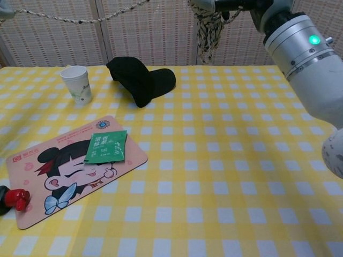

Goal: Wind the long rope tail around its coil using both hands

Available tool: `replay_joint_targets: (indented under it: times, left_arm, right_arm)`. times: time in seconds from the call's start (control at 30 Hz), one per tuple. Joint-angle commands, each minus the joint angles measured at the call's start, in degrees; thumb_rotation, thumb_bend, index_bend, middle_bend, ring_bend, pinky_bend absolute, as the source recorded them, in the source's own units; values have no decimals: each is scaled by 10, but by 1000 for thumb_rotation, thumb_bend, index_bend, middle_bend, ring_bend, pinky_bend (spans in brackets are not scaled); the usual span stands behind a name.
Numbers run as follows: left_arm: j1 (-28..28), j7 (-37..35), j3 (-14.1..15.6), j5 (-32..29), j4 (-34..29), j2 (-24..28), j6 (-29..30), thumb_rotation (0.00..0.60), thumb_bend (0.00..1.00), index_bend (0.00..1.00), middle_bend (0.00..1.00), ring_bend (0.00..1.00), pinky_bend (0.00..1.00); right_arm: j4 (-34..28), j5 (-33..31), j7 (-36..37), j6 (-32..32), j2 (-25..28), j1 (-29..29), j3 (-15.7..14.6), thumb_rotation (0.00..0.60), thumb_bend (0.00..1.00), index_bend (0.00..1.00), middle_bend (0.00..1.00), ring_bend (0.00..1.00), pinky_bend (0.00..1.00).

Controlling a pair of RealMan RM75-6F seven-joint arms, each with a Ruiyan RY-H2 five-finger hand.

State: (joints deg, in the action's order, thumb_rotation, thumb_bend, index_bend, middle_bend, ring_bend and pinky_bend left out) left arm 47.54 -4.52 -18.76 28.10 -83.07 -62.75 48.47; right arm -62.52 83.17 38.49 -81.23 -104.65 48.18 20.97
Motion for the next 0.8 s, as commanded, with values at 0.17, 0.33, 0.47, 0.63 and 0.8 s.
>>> replay_joint_targets:
  times: [0.17, 0.33, 0.47, 0.63, 0.8]
  left_arm:
    - [-36, 0, 4, 81, -35, 15, 41, 600, 446, 728, 1000, 1000, 1000]
    - [-51, -17, -4, 111, -55, 28, 39, 600, 447, 728, 1000, 1000, 1000]
    - [-65, -44, -15, 155, -85, 48, 39, 600, 447, 729, 1000, 1000, 1000]
    - [-83, -81, -30, 218, -125, 72, 49, 600, 446, 732, 1000, 1000, 1000]
    - [-95, -135, -45, 275, -155, 94, 42, 600, 446, 733, 1000, 1000, 1000]
  right_arm:
    - [14, -28, -25, -10, -31, 8, 33, 600, 1000, 851, 659, 590, 764]
    - [21, -45, -62, 3, -42, 17, 44, 600, 1000, 851, 660, 590, 764]
    - [17, -59, -99, 23, -44, 26, 51, 600, 1000, 851, 660, 590, 764]
    - [17, -70, -150, 43, -47, 35, 52, 600, 1000, 851, 660, 590, 764]
    - [24, -80, -193, 58, -54, 45, 54, 600, 1000, 851, 659, 590, 764]
